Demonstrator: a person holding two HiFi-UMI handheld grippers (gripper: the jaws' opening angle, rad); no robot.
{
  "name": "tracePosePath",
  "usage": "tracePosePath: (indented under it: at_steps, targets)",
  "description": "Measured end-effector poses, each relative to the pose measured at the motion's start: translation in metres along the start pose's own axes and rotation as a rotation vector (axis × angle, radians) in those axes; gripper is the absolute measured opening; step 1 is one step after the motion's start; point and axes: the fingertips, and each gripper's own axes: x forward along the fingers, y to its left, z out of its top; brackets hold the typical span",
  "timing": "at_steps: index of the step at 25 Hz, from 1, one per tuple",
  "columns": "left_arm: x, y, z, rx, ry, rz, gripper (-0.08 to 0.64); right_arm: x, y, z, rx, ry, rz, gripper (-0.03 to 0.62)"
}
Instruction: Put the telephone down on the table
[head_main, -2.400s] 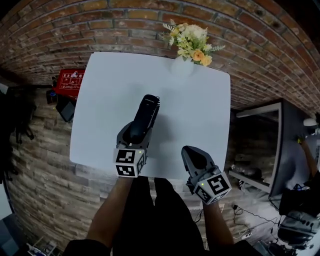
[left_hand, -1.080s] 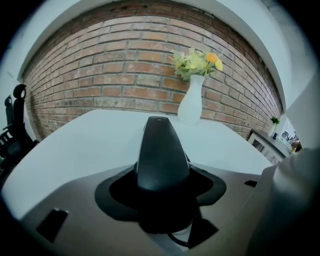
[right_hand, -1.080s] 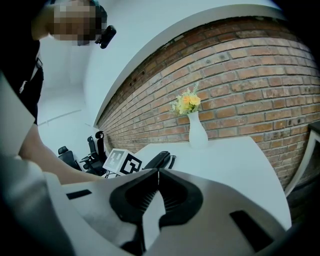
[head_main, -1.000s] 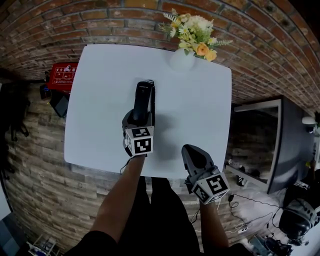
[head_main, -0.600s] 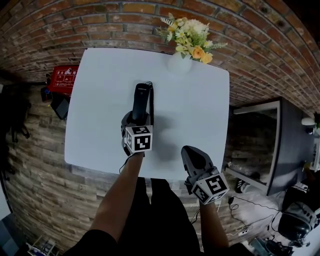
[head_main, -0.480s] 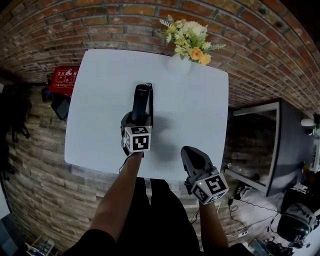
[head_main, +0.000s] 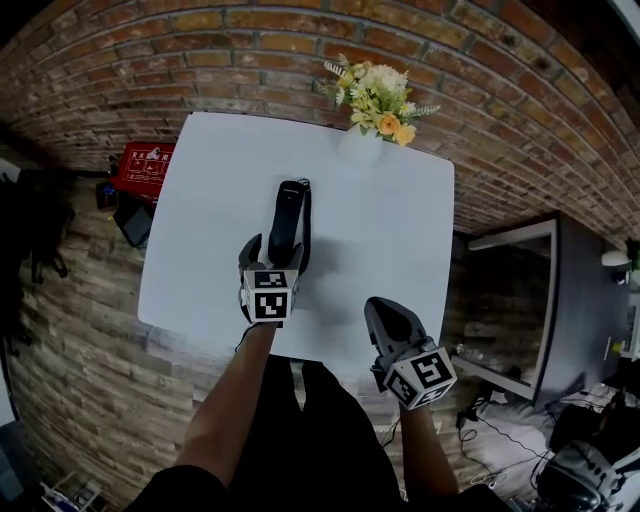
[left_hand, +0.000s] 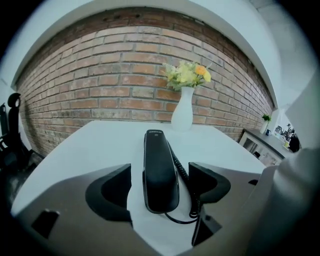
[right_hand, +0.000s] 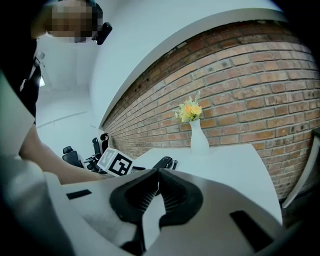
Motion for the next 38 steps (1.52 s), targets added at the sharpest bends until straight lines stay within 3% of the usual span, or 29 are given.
tracePosePath:
  at_steps: [6, 22, 29, 38]
  targets:
    - [-0.050, -0.006, 0.024, -0.002, -0.076, -0.062, 0.339, -0.003, 0.011, 0.015, -0.021, -0.029, 0.023, 0.023]
    - [-0.176, -0.009, 0.108, 0.046, -0.321, -0.165, 0.025, -0.013, 0.040, 0.067, -0.089, -0.136, 0.066, 0.023]
    - [-0.212, 0.014, 0.108, 0.028, -0.355, -0.184, 0.014, -0.017, 0.047, 0.081, -0.087, -0.165, 0.062, 0.021]
    - [-0.221, 0.032, 0.089, 0.005, -0.346, -0.176, 0.014, -0.013, 0.050, 0.082, -0.086, -0.167, 0.056, 0.021]
